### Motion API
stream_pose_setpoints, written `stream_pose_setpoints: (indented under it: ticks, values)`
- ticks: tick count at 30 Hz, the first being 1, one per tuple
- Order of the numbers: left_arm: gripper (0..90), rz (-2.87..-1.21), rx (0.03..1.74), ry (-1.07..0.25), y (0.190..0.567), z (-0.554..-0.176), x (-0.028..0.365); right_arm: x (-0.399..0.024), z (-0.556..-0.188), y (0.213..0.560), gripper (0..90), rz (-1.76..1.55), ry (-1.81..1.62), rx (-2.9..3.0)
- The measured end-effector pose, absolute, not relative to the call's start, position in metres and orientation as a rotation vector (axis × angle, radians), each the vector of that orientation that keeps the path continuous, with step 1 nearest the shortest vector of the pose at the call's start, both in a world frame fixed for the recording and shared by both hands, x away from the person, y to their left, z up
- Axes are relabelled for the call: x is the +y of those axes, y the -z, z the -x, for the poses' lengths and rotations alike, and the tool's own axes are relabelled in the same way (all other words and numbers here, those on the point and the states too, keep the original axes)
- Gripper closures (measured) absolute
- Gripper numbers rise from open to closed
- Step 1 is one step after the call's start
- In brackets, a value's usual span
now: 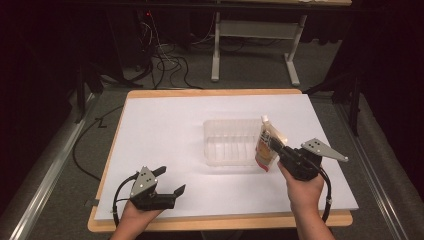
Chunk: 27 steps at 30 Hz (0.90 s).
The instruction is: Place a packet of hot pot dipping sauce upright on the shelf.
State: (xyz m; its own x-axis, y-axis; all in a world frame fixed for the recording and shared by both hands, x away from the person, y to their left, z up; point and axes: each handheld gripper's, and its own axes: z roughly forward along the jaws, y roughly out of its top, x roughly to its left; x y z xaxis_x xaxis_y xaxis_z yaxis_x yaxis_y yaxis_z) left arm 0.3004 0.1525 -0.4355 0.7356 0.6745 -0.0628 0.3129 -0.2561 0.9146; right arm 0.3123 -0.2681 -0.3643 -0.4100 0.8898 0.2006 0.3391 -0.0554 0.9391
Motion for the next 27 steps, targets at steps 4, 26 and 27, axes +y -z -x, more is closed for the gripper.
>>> stream_pose_setpoints:
  ticks: [4, 26, 27]
  values:
    - [12.4, -1.854, 0.766, -0.418, 0.435, -0.300, 0.153, -0.267, -0.316, 0.365, 90.0, -1.309, -1.473, 1.736]
    - [12.6, -1.849, 0.766, -0.413, 0.436, -0.301, 0.153, -0.260, -0.355, 0.372, 90.0, -1.343, -1.438, 1.728]
    - [12.6, -1.848, 0.766, -0.413, 0.436, -0.301, 0.153, -0.259, -0.357, 0.372, 90.0, -1.346, -1.435, 1.727]
